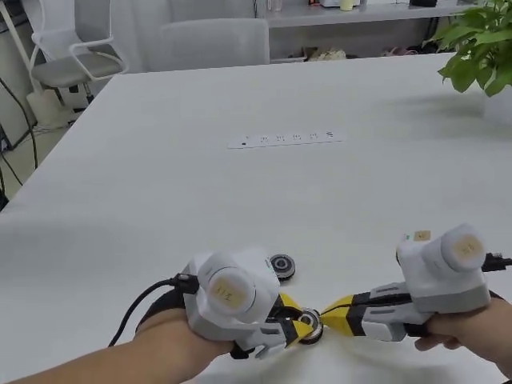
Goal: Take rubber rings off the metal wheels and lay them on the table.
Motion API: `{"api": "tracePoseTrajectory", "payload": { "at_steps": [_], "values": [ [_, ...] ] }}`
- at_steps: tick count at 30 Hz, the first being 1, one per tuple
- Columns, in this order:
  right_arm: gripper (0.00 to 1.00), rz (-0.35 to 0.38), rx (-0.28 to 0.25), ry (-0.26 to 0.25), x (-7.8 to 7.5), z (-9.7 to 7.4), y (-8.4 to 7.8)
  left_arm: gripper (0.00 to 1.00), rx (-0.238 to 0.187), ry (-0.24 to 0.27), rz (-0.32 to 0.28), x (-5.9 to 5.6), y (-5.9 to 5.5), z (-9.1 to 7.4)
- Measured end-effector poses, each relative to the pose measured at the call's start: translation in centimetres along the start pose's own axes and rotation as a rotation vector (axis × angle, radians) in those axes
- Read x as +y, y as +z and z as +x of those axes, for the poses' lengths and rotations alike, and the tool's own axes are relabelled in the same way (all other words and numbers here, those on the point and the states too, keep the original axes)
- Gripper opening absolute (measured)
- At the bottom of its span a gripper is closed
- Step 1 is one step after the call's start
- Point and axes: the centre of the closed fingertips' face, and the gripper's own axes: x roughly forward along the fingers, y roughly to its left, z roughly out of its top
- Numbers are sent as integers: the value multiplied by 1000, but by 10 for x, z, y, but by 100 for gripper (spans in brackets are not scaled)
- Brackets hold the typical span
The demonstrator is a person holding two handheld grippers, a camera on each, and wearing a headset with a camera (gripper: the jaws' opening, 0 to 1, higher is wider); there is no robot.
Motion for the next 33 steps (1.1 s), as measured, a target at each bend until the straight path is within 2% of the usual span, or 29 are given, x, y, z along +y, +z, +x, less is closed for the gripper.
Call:
{"api": "tracePoseTrajectory", "payload": {
  "at_steps": [33],
  "values": [
    [0,-5,-7,17,6,1,3,7,0,2,1,0,0,0]
  ]
}}
